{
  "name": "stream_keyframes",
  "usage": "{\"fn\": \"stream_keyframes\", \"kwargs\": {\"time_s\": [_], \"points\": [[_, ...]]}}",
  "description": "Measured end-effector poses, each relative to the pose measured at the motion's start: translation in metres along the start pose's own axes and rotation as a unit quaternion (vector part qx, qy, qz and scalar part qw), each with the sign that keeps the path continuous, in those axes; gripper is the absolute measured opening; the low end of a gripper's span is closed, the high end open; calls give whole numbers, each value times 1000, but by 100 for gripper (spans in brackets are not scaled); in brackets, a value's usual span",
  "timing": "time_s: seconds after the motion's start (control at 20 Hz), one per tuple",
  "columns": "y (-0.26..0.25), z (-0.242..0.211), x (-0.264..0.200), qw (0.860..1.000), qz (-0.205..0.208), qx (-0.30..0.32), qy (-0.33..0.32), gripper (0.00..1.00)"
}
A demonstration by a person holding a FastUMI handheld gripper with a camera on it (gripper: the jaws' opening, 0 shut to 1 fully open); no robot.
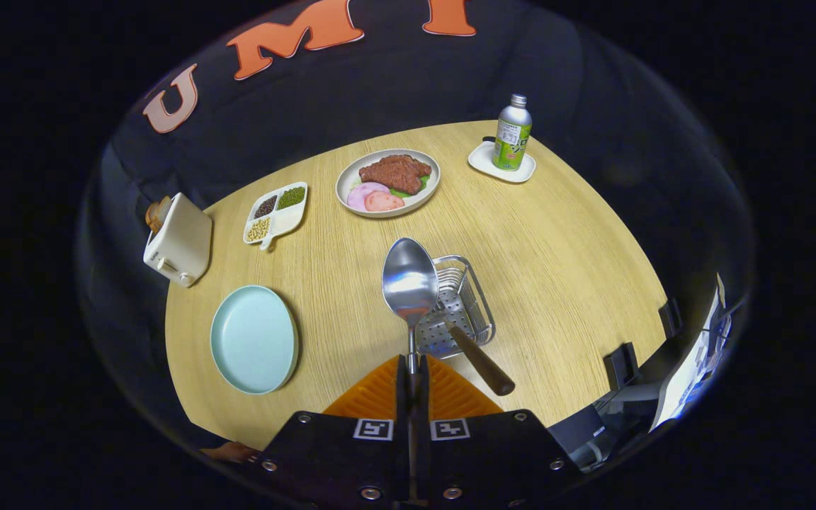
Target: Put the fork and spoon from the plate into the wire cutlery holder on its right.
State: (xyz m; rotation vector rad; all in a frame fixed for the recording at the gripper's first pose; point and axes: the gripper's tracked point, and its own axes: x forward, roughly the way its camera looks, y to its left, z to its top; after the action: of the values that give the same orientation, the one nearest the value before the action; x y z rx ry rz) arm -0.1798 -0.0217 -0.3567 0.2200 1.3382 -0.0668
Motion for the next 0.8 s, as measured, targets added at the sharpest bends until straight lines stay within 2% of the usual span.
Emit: {"fn": "stream_keyframes", "kwargs": {"time_s": [0.15, 0.35, 0.55, 0.7, 0.8], "points": [[-11, 2, 1, 1000, -11, -9, -8, 6], [-12, 18, -3, 1000, -1, -11, -29, 8], [-6, 59, -23, 995, 24, -9, -97, 8], [0, 104, -50, 982, 48, -9, -183, 9], [5, 137, -74, 966, 60, -9, -253, 15]]}}
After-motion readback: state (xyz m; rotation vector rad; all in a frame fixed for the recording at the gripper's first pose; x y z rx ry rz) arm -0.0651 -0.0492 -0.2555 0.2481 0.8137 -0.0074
